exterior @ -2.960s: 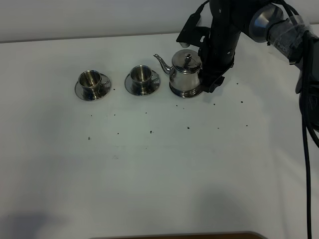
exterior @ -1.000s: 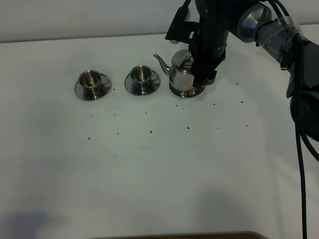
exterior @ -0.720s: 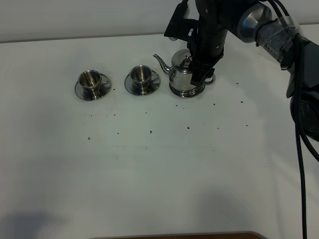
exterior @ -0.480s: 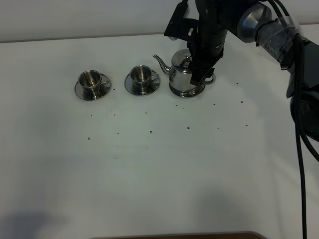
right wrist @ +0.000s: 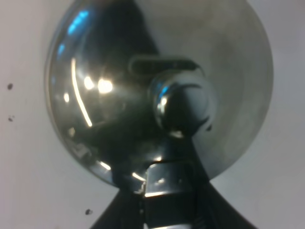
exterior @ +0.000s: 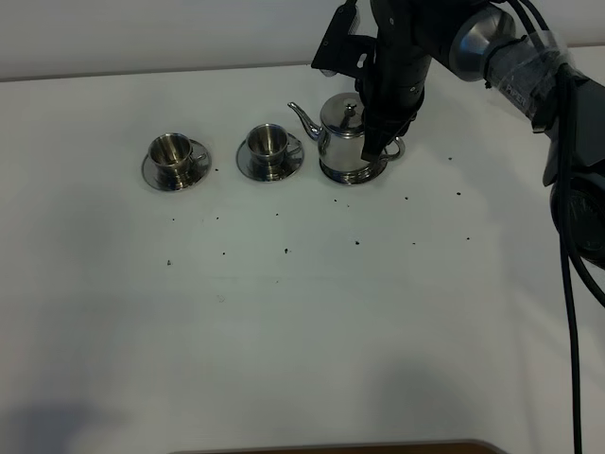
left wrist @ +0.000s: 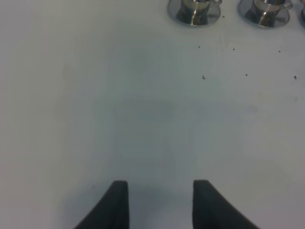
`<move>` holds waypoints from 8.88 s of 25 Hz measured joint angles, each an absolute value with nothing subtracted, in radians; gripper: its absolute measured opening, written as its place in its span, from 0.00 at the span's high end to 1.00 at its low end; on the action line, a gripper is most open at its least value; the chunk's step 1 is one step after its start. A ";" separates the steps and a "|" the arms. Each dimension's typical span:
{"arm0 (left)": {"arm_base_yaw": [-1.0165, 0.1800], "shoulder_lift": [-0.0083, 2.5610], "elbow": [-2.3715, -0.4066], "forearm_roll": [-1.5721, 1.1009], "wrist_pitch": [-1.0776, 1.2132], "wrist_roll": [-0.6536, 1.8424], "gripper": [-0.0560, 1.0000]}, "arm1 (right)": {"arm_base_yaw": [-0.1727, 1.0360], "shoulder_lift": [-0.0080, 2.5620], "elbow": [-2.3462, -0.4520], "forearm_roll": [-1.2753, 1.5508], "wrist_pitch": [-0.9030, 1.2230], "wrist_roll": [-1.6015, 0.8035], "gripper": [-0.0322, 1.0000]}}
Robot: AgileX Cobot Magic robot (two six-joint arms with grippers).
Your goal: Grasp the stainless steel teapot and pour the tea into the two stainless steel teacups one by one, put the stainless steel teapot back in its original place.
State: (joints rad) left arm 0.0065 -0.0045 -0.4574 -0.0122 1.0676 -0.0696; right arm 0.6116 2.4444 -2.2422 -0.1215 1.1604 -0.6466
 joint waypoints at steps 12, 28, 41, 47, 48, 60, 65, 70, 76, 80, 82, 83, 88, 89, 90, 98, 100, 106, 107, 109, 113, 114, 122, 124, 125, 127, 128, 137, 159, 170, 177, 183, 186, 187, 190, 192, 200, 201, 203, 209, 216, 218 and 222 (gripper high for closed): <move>0.007 -0.005 -0.457 -0.012 1.068 -0.070 0.59 | 0.612 2.444 -2.242 -0.122 1.196 -0.651 0.75; 0.007 -0.005 -0.457 -0.012 1.068 -0.070 0.59 | 0.612 2.445 -2.278 -0.114 1.220 -0.654 0.75; 0.007 -0.005 -0.457 -0.012 1.068 -0.071 0.59 | 0.590 2.447 -2.278 -0.078 1.219 -0.654 0.75; 0.007 -0.005 -0.457 -0.012 1.068 -0.071 0.59 | 0.581 2.457 -2.280 -0.067 1.218 -0.653 0.75; 0.007 -0.005 -0.457 -0.012 1.068 -0.071 0.59 | 0.581 2.461 -2.281 -0.066 1.218 -0.653 0.75; 0.007 -0.005 -0.457 -0.012 1.068 -0.071 0.59 | 0.581 2.470 -2.281 -0.047 1.216 -0.654 0.73; 0.007 -0.005 -0.457 -0.012 1.068 -0.071 0.59 | 0.581 2.476 -2.281 -0.046 1.219 -0.670 0.60; 0.007 -0.005 -0.457 -0.012 1.068 -0.070 0.59 | 0.581 2.476 -2.281 -0.046 1.219 -0.679 0.55; 0.007 -0.005 -0.457 -0.012 1.068 -0.069 0.59 | 0.581 2.476 -2.281 -0.046 1.219 -0.686 0.55; 0.007 -0.005 -0.457 -0.012 1.068 -0.069 0.59 | 0.581 2.476 -2.281 -0.046 1.209 -0.690 0.57; 0.007 -0.005 -0.457 -0.012 1.068 -0.069 0.59 | 0.581 2.476 -2.281 -0.046 1.204 -0.690 0.58; 0.007 -0.005 -0.457 -0.012 1.068 -0.069 0.59 | 0.581 2.476 -2.281 -0.046 1.203 -0.690 0.58; 0.007 -0.005 -0.457 -0.012 1.068 -0.069 0.59 | 0.581 2.498 -2.281 -0.046 1.203 -0.690 0.60; 0.007 -0.005 -0.457 -0.012 1.068 -0.069 0.59 | 0.581 2.502 -2.281 -0.046 1.203 -0.690 0.60; 0.007 -0.005 -0.457 -0.012 1.068 -0.069 0.59 | 0.581 2.504 -2.281 -0.046 1.203 -0.690 0.60; 0.007 -0.005 -0.457 -0.012 1.068 -0.069 0.59 | 0.581 2.504 -2.281 -0.046 1.203 -0.693 0.70; 0.007 -0.005 -0.457 -0.012 1.068 -0.069 0.59 | 0.581 2.504 -2.281 -0.046 1.202 -0.695 0.76; 0.007 -0.005 -0.457 -0.012 1.068 -0.069 0.59 | 0.581 2.504 -2.281 -0.046 1.201 -0.698 0.78; 0.007 -0.005 -0.457 -0.012 1.068 -0.069 0.59 | 0.581 2.504 -2.281 -0.046 1.201 -0.698 0.78; 0.007 -0.005 -0.457 -0.012 1.068 -0.069 0.59 | 0.581 2.504 -2.281 -0.046 1.201 -0.699 0.78; 0.007 -0.005 -0.457 -0.012 1.068 -0.071 0.59 | 0.581 2.504 -2.281 -0.046 1.206 -0.699 0.78; 0.007 -0.005 -0.457 -0.012 1.068 -0.071 0.59 | 0.581 2.504 -2.282 -0.046 1.208 -0.699 0.78; 0.007 -0.005 -0.457 -0.012 1.068 -0.071 0.59 | 0.581 2.504 -2.358 -0.047 1.226 -0.699 0.79; 0.007 -0.005 -0.457 -0.012 1.068 -0.071 0.59 | 0.581 2.504 -2.365 -0.047 1.225 -0.699 0.79; 0.007 -0.005 -0.457 -0.012 1.068 -0.071 0.59 | 0.581 2.504 -2.366 -0.047 1.225 -0.699 0.79; 0.007 -0.005 -0.457 -0.012 1.068 -0.071 0.59 | 0.581 2.507 -2.367 -0.047 1.226 -0.699 0.79; 0.007 -0.005 -0.457 -0.012 1.068 -0.071 0.59 | 0.581 2.507 -2.367 -0.047 1.227 -0.699 0.79; 0.007 -0.005 -0.457 -0.012 1.068 -0.071 0.59 | 0.583 2.488 -2.367 -0.053 1.230 -0.699 0.79; 0.007 -0.005 -0.457 -0.012 1.068 -0.070 0.59 | 0.749 2.464 -2.371 -0.403 1.231 -0.703 0.79; 0.007 -0.005 -0.457 -0.012 1.068 -0.070 0.59 | 0.762 2.464 -2.371 -0.473 1.231 -0.695 0.79; 0.007 -0.005 -0.457 -0.012 1.068 -0.070 0.59 | 0.781 2.455 -2.355 -0.477 1.229 -0.688 0.79; 0.007 -0.005 -0.457 -0.012 1.068 -0.072 0.59 | 0.787 2.396 -2.261 -0.503 1.229 -0.662 0.79; 0.007 -0.005 -0.457 -0.012 1.068 -0.071 0.59 | 0.790 2.371 -2.218 -0.521 1.230 -0.661 0.79; 0.007 -0.005 -0.457 -0.012 1.068 -0.071 0.59 | 0.791 2.368 -2.209 -0.523 1.229 -0.661 0.79; 0.007 -0.005 -0.457 -0.012 1.068 -0.071 0.59 | 0.800 2.368 -2.192 -0.529 1.231 -0.661 0.79; 0.007 -0.005 -0.457 -0.012 1.068 -0.071 0.59 | 0.813 2.368 -2.190 -0.551 1.231 -0.661 0.79; 0.007 -0.005 -0.457 -0.012 1.068 -0.071 0.59 | 0.858 2.387 -2.190 -0.642 1.229 -0.659 0.79; 0.007 -0.005 -0.457 -0.012 1.068 -0.071 0.59 | 0.861 2.396 -2.190 -0.659 1.229 -0.654 0.79; 0.007 -0.005 -0.457 -0.012 1.068 -0.071 0.59 | 0.869 2.410 -2.190 -0.692 1.229 -0.645 0.79; 0.007 -0.005 -0.457 -0.012 1.068 -0.071 0.59 | 0.890 2.416 -2.190 -0.749 1.227 -0.641 0.79; 0.007 -0.005 -0.457 -0.012 1.068 -0.070 0.59 | 0.902 2.426 -2.190 -0.818 1.226 -0.635 0.79; 0.007 -0.005 -0.457 -0.012 1.068 -0.070 0.59 | 0.903 2.434 -2.190 -0.819 1.226 -0.631 0.79; 0.007 -0.005 -0.457 -0.012 1.068 -0.070 0.59 | 0.909 2.435 -2.190 -0.836 1.226 -0.624 0.79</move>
State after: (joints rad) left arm 0.0065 -0.0045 -0.4574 -0.0122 1.0679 -0.0696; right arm 0.9088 2.4345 -2.1903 -0.8362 1.2260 -0.6244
